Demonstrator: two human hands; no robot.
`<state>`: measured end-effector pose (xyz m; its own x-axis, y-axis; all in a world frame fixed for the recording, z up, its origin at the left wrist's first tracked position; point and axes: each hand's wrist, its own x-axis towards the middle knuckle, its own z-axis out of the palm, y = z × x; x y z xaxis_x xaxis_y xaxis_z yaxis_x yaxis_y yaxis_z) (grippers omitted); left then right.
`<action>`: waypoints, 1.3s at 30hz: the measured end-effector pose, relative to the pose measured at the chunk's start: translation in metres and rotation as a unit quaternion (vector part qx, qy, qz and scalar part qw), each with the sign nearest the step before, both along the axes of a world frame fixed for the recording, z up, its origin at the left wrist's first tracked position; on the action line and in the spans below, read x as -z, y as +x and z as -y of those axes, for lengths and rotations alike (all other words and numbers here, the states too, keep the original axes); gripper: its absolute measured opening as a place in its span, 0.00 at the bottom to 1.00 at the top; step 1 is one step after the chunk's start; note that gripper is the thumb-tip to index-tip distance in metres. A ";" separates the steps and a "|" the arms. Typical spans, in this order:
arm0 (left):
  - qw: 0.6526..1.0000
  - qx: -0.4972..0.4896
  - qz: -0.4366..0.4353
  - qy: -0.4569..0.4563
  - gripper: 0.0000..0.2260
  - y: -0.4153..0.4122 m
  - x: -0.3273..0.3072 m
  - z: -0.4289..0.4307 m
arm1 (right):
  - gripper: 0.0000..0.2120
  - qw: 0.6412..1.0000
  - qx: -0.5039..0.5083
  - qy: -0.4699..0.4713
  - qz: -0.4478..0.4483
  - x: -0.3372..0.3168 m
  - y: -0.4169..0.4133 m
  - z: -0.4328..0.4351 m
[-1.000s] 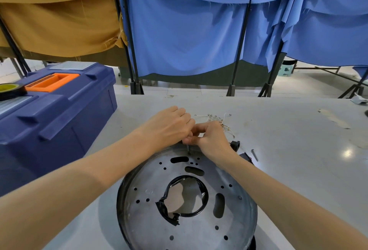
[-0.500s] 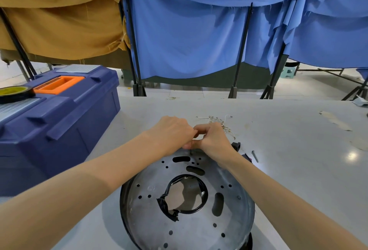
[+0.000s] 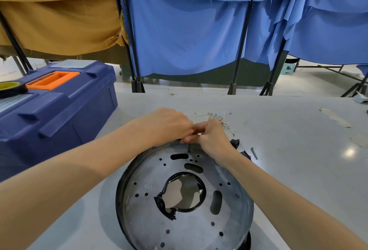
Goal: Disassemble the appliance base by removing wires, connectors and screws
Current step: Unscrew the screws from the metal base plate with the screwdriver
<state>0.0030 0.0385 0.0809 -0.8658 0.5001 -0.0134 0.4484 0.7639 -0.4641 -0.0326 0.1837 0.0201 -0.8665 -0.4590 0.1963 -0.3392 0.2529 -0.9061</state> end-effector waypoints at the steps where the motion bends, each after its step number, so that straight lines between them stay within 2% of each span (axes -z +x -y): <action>1: 1.000 -0.022 0.016 0.015 0.14 0.000 -0.001 0.000 | 0.06 1.000 -0.006 0.002 0.001 0.000 -0.001 0.000; 3: 0.997 -0.058 0.036 0.046 0.16 -0.001 -0.002 -0.001 | 0.03 1.000 -0.011 0.009 -0.005 0.000 0.000 -0.002; 6: 0.991 -0.094 0.049 0.086 0.19 -0.002 -0.006 -0.006 | 0.08 1.000 0.002 0.016 -0.011 -0.002 0.004 -0.001; 9: 0.985 -0.131 0.064 0.093 0.20 -0.006 -0.009 -0.014 | 0.05 1.000 0.016 0.017 -0.003 -0.002 0.004 0.001; 11: 0.982 -0.150 0.069 0.091 0.20 -0.007 -0.008 -0.018 | 0.08 1.000 0.010 0.015 0.002 -0.002 0.005 0.002; 13: 0.984 -0.154 0.059 0.067 0.18 -0.005 -0.008 -0.020 | 0.10 1.000 0.007 0.010 0.005 -0.002 0.007 0.002; 16: 0.992 -0.128 0.005 -0.018 0.08 0.002 -0.009 -0.019 | 0.11 1.000 0.012 0.011 0.000 -0.003 0.006 0.001; 19: 0.996 -0.042 -0.035 -0.067 0.12 0.001 -0.007 -0.012 | 0.14 1.000 -0.001 -0.009 0.019 -0.003 0.004 -0.002; 23: 0.998 -0.044 0.047 0.012 0.11 -0.004 -0.008 -0.004 | 0.04 1.000 0.000 -0.002 -0.002 -0.001 0.003 -0.002; 26: 0.992 -0.059 0.090 0.063 0.13 -0.007 -0.007 0.004 | 0.06 1.000 0.007 -0.003 -0.018 -0.002 0.004 -0.002; 33: 0.980 -0.064 0.116 0.146 0.17 -0.012 -0.009 0.002 | 0.10 0.999 0.030 0.003 -0.010 -0.002 0.005 -0.001; 36: 0.978 -0.076 0.121 0.154 0.18 -0.014 -0.010 -0.001 | 0.13 0.999 0.034 0.010 -0.006 -0.003 0.007 -0.001; 39: 0.974 -0.090 0.114 0.176 0.19 -0.012 -0.010 -0.003 | 0.11 0.999 0.032 0.023 -0.014 -0.003 0.007 0.000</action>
